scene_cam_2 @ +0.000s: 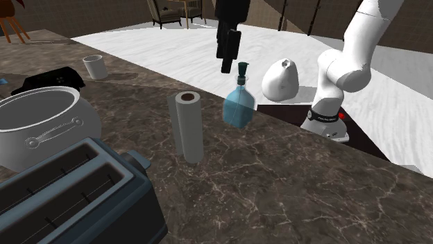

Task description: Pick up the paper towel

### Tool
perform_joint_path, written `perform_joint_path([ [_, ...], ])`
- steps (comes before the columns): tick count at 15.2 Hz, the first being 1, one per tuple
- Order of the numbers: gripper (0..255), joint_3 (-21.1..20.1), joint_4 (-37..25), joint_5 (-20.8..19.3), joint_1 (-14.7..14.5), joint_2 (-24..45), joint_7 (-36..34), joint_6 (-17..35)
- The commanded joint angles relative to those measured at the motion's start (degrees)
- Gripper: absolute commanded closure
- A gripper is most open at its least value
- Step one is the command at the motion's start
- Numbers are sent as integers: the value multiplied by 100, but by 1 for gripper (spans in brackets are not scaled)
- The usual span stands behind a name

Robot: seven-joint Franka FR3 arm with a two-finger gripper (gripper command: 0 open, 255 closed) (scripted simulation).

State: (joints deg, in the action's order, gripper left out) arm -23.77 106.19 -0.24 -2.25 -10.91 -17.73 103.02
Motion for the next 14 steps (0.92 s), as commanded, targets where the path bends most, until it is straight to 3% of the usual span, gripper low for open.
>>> perform_joint_path([
  [1, 0, -203, -496, -243, -43, 526, -291, -73],
  [5, 0, -516, -1557, -824, -288, 1593, -857, -344],
  [8, 0, -639, -2522, -1315, -633, 2470, -1225, -674],
  [14, 0, -607, -2114, -1314, -623, 2456, -1275, -285],
])
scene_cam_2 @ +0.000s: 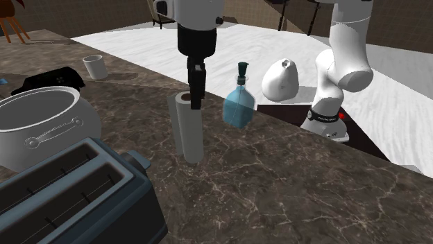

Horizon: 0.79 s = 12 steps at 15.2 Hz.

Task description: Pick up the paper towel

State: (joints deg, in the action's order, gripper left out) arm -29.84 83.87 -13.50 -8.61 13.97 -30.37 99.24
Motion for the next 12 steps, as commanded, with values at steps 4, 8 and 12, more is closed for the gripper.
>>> perform_joint_path([
  [4, 0, 7, 342, 16, 36, -51, -31, 298],
  [8, 255, 7, 341, 11, 33, -42, -34, 304],
  [12, 255, 8, 346, 12, 36, -46, -31, 306],
])
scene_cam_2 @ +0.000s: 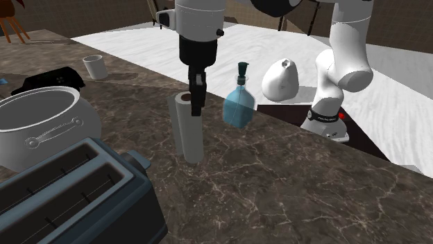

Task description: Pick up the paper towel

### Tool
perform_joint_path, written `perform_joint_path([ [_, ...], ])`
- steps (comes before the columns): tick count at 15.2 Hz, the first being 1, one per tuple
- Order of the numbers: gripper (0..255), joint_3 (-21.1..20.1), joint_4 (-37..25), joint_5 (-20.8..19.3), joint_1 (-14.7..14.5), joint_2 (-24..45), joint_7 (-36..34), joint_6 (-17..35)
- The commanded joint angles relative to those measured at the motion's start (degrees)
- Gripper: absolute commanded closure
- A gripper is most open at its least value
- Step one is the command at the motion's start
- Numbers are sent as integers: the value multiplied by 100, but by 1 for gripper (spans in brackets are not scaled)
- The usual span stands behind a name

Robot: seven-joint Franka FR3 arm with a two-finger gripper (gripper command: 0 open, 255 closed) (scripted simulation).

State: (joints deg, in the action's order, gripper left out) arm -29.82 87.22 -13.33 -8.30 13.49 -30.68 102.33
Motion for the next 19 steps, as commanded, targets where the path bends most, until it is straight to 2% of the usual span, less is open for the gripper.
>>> perform_joint_path([
  [1, 255, 7, 6, -5, 5, 4, 1, -6],
  [8, 255, -10, -538, -20, -55, 62, 43, -497],
  [17, 255, -30, -1553, -137, -220, 296, 85, -1301],
  [19, 255, -30, -1572, -139, -224, 301, 86, -1316],
])
